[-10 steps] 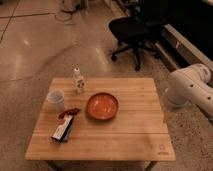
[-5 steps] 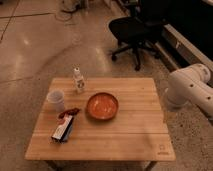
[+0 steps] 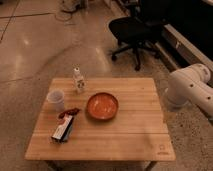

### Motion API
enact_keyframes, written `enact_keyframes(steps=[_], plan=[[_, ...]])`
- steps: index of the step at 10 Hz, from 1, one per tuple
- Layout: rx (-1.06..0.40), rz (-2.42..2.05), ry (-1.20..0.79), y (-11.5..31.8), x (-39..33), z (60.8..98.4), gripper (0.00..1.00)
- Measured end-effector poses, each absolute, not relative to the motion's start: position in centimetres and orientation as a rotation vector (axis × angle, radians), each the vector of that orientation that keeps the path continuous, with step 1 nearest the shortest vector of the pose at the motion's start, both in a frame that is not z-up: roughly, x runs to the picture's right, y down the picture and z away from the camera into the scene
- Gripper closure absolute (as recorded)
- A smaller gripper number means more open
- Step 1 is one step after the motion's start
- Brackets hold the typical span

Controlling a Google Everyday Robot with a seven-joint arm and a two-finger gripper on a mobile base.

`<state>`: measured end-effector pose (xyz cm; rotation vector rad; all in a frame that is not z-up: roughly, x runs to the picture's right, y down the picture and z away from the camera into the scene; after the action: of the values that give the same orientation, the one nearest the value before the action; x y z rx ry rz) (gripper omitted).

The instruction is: Move the arm in a circular motion

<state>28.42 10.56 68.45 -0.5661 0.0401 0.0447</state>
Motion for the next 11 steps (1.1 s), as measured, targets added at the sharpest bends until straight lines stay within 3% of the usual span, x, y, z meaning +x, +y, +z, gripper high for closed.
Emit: enact_keyframes(steps=[4,11], plan=[[-0.585,0.017,0.049,8.5,26.4,71.3,0.35],[-0.646,-0.162,0.0,2.9,11.5,79.5,0.35]])
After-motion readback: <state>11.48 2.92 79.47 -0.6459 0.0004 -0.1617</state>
